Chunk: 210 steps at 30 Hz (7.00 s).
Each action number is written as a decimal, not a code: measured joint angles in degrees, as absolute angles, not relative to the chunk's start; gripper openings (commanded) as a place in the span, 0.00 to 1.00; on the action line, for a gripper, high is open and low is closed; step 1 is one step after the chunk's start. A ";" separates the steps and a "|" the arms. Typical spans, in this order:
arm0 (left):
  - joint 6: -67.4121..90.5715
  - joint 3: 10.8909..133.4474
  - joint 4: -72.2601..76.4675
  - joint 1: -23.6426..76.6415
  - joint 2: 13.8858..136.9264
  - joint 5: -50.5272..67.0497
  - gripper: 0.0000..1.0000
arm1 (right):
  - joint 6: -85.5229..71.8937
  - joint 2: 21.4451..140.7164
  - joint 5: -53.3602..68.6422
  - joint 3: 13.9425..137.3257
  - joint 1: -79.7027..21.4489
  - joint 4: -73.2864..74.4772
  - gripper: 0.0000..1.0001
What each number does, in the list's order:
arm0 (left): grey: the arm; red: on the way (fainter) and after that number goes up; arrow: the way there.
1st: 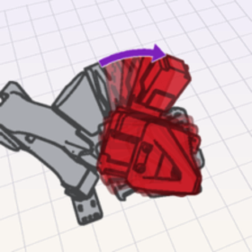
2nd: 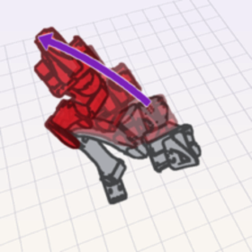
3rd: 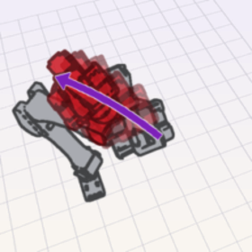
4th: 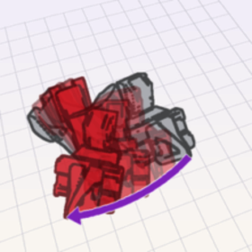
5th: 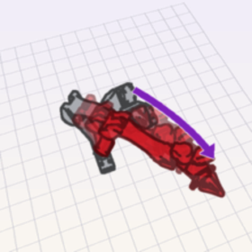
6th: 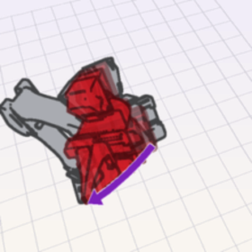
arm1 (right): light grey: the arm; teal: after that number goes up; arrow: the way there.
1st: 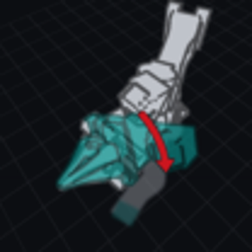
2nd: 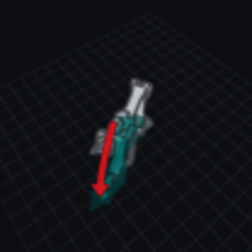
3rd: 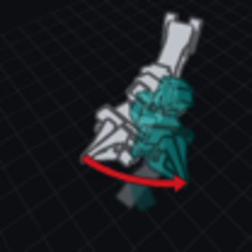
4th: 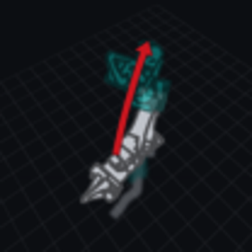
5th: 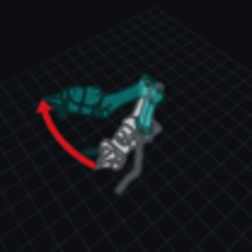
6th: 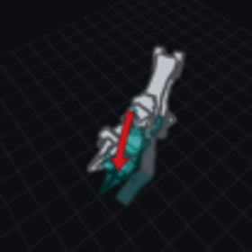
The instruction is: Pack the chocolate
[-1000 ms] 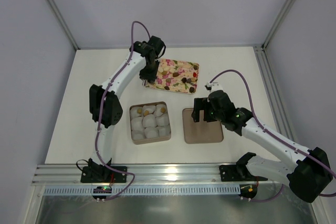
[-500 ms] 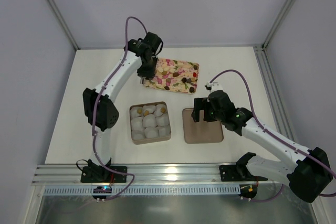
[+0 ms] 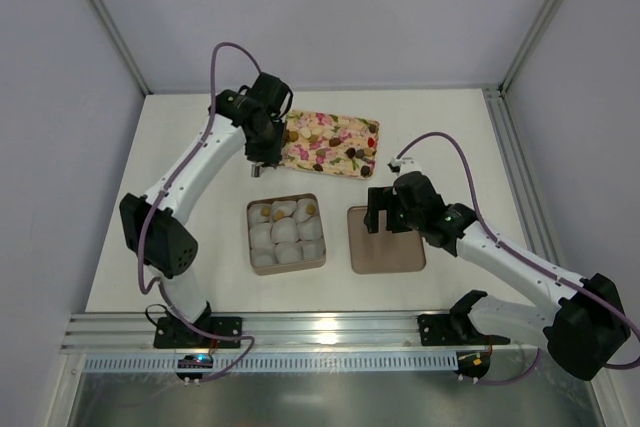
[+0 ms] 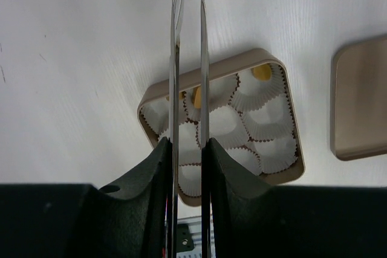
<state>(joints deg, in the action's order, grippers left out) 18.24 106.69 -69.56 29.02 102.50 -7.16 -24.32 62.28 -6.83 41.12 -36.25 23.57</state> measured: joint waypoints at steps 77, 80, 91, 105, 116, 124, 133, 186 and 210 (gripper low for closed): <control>28.05 70.85 -72.05 31.77 62.02 -1.45 0.43 | -25.15 67.02 -7.07 43.48 -36.25 23.62 1.00; 27.83 76.95 -71.99 31.77 64.05 -1.56 0.44 | -25.06 67.02 -7.07 43.90 -36.25 23.57 1.00; 21.50 97.69 -66.22 30.76 90.11 -9.17 0.43 | -24.45 67.00 -7.16 44.07 -36.25 23.73 1.00; 14.66 116.57 -63.61 29.21 114.87 -17.04 0.41 | -24.45 65.30 -7.55 44.14 -35.88 24.08 1.00; 13.54 117.84 -62.98 28.01 121.10 -17.41 0.41 | -24.29 65.28 -7.55 44.16 -35.77 24.10 1.00; 12.99 117.84 -62.28 27.94 122.32 -17.37 0.40 | -24.29 65.28 -7.55 44.16 -35.53 24.10 1.00; 12.95 117.86 -61.63 27.73 123.28 -16.71 0.38 | -24.29 65.28 -7.55 44.16 -35.51 24.12 1.00; 14.50 107.46 -62.24 27.62 108.31 -9.17 0.12 | -24.71 63.61 -7.53 42.96 -35.51 24.47 1.00; 14.31 107.90 -58.89 27.62 117.93 -9.02 0.27 | -25.41 61.98 -7.57 41.78 -35.51 24.56 1.00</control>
<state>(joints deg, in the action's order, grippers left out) 14.31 107.90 -58.89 27.62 117.93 -9.02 -25.41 61.98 -7.57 41.78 -35.51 24.56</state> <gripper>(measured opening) 0.285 0.996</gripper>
